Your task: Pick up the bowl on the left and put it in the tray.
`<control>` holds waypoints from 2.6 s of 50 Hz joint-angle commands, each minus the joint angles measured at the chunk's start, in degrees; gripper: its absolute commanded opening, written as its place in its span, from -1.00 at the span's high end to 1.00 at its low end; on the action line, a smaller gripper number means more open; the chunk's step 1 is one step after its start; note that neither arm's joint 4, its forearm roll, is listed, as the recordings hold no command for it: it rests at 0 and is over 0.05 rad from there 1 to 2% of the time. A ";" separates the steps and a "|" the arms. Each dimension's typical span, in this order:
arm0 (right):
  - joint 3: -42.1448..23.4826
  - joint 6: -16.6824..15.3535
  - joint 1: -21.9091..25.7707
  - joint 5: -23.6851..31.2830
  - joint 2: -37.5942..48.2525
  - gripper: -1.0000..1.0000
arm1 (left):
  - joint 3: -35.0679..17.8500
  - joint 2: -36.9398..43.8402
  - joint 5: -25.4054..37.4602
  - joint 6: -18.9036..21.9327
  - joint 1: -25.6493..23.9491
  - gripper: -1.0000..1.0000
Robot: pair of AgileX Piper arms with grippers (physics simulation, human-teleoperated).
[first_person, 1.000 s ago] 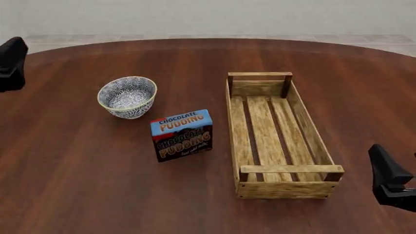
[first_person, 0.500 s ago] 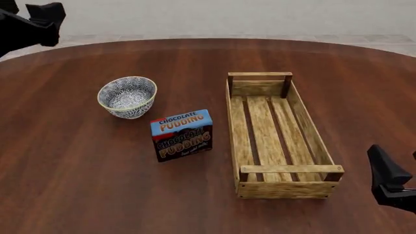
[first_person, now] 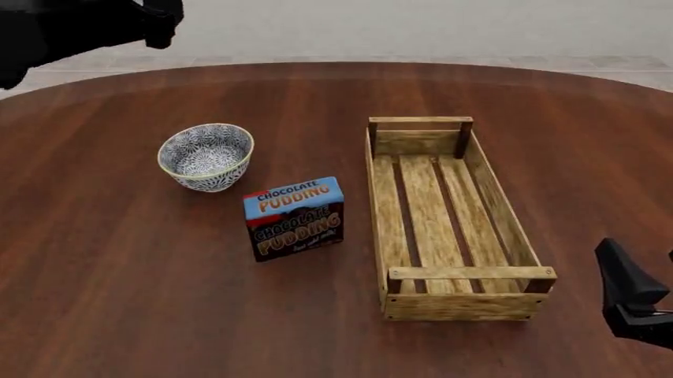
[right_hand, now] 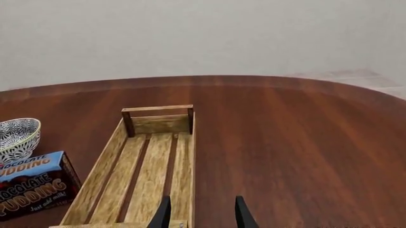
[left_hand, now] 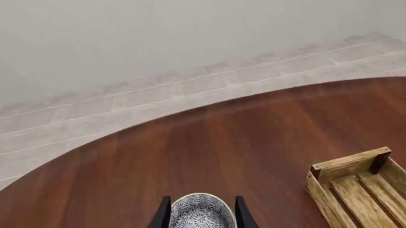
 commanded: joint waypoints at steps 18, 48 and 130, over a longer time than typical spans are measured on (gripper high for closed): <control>0.00 0.59 0.18 2.29 -1.63 -1.00 | -15.30 19.86 5.85 -0.41 2.49 -1.00; 0.00 0.89 0.97 0.68 0.42 -1.00 | -21.98 30.09 6.27 0.05 9.31 -1.00; 0.00 1.32 1.74 3.27 -2.60 -1.00 | -16.78 42.54 -0.97 -3.47 12.66 -1.00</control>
